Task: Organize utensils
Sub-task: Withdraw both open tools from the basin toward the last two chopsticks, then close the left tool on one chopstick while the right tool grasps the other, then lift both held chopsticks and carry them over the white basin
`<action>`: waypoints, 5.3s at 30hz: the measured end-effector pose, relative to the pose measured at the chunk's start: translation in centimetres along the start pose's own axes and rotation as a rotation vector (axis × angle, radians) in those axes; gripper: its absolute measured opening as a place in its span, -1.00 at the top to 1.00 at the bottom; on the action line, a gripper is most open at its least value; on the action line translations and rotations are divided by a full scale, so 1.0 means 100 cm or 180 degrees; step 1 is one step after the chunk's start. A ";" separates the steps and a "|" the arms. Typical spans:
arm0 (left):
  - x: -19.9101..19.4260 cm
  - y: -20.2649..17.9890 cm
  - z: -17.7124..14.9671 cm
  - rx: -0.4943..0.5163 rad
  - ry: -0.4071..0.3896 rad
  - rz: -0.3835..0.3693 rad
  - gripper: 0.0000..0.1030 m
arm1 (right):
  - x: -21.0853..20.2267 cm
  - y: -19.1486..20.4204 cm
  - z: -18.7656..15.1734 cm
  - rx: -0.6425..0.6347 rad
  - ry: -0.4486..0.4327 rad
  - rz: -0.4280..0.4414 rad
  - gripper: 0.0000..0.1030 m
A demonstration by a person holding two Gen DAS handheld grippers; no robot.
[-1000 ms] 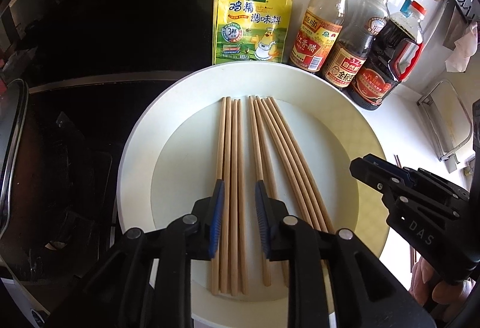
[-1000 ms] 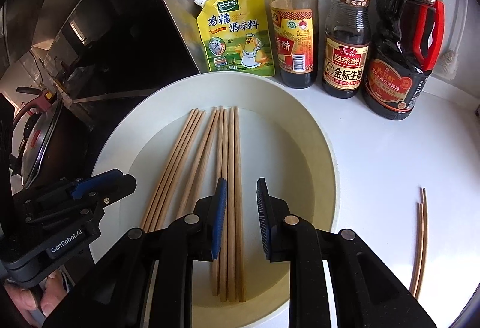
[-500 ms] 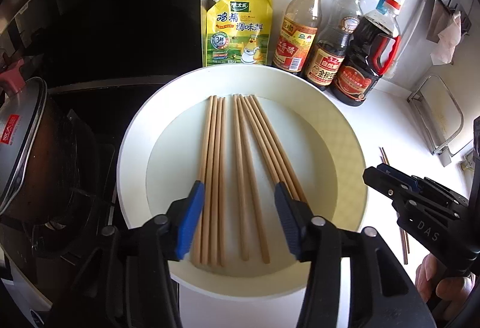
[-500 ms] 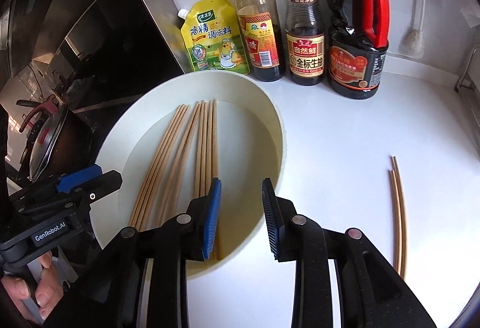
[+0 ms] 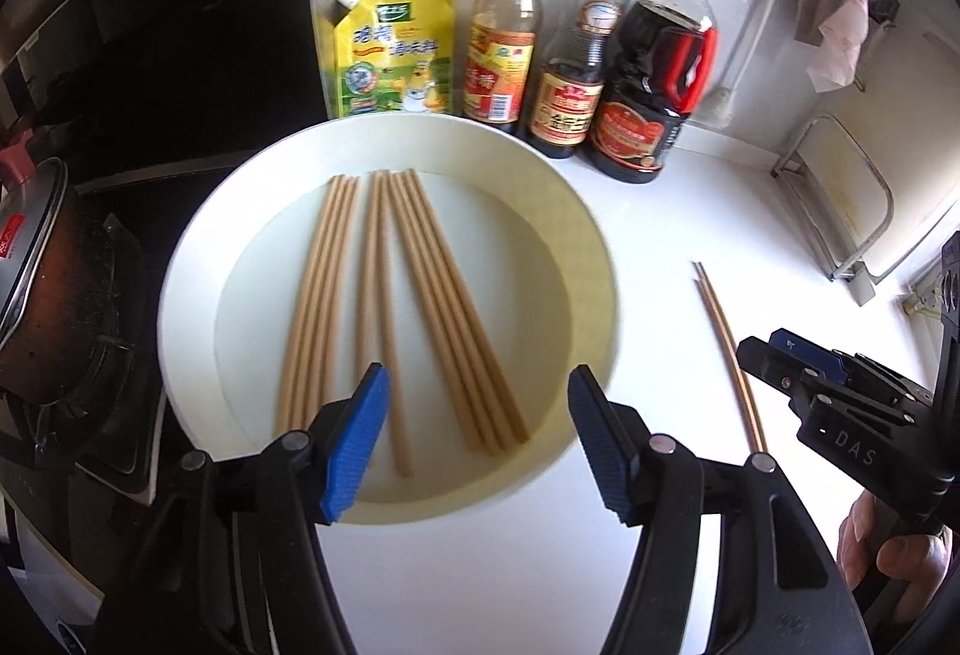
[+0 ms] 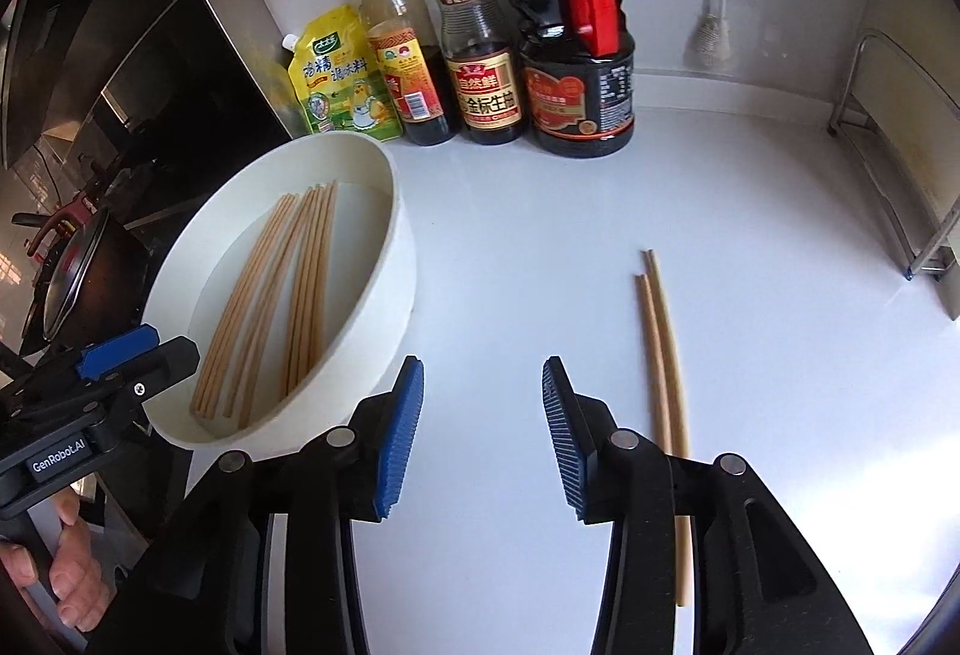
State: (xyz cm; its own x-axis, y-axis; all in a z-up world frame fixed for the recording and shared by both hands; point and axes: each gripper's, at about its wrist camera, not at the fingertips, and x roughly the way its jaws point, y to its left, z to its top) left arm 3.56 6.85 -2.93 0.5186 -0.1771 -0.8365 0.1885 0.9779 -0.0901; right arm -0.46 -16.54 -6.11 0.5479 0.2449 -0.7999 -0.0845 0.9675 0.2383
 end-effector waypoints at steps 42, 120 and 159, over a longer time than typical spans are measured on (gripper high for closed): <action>0.049 -0.127 -0.048 0.0379 0.0303 -0.0094 -0.39 | 0.053 -0.104 -0.056 -0.0266 0.0276 -0.0409 -0.01; 0.134 -0.209 -0.045 0.0516 0.0569 -0.0317 0.86 | 0.030 -0.158 -0.059 -0.0180 0.0204 -0.0566 0.88; 0.047 0.064 0.054 0.0013 0.0110 0.0130 0.86 | 0.061 0.116 0.072 -0.0499 -0.0058 0.0364 0.88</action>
State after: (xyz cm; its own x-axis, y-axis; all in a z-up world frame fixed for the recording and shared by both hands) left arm 11.73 11.63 -4.53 0.4968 -0.1329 -0.8577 0.1711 0.9838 -0.0534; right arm 7.89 -4.27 -4.29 0.5422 0.3540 -0.7620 -0.2748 0.9318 0.2373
